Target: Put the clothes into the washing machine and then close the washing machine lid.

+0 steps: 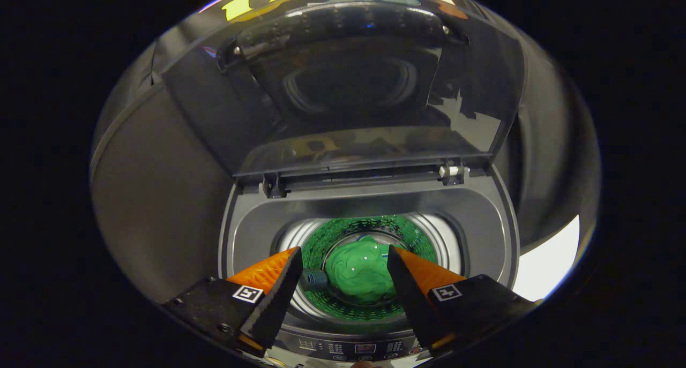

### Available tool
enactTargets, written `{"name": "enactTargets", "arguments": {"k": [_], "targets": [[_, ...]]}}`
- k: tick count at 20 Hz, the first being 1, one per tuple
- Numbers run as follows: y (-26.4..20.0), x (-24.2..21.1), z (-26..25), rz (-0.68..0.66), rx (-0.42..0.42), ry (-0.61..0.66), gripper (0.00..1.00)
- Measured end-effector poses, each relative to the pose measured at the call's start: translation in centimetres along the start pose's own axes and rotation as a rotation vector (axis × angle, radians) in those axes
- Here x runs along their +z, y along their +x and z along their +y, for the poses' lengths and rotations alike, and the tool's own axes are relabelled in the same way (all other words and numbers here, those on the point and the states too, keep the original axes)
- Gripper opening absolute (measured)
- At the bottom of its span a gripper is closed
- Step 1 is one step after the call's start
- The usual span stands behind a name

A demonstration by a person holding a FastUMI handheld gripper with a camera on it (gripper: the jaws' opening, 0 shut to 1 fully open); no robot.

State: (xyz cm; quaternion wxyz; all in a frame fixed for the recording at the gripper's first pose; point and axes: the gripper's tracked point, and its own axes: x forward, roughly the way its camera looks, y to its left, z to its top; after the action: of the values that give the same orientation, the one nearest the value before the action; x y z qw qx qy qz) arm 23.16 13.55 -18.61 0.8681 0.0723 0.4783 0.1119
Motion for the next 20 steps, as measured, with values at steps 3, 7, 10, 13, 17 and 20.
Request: {"name": "enactTargets", "arguments": {"k": [3, 7, 10, 13, 17, 20], "targets": [[-1.8, 1.7, 0.6, -0.046, 0.009, 0.010, 0.98], [-3.8, 3.5, 1.4, -0.087, 0.045, -0.013, 0.98], [-4.9, 4.2, 1.3, -0.111, 0.046, -0.029, 0.98], [-5.9, 5.0, 1.1, -0.132, 0.055, -0.024, 0.98], [-7.6, 6.4, 0.7, -0.166, 0.050, -0.028, 0.98], [-9.0, 7.2, 0.4, -0.186, 0.039, -0.035, 0.98]]}}
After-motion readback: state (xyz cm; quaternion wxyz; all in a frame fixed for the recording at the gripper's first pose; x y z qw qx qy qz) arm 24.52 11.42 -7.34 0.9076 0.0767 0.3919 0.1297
